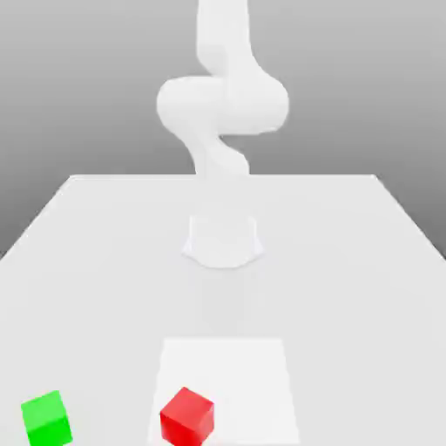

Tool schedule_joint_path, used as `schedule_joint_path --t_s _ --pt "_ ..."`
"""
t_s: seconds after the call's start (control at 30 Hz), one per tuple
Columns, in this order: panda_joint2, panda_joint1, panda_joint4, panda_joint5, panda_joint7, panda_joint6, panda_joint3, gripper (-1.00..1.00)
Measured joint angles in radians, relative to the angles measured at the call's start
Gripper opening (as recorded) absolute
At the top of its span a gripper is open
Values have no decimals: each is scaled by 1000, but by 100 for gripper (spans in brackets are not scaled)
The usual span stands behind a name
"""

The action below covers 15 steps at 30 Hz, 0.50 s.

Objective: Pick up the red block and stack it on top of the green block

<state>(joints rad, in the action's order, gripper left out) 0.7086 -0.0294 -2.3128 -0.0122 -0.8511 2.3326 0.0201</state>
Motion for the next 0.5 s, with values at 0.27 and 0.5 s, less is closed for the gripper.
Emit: schedule_joint_path --t_s 0.27,0.5 --pt "-297 -83 -41 -45 -170 106 53 0" --pt "-551 -125 -77 -80 -312 196 66 0"
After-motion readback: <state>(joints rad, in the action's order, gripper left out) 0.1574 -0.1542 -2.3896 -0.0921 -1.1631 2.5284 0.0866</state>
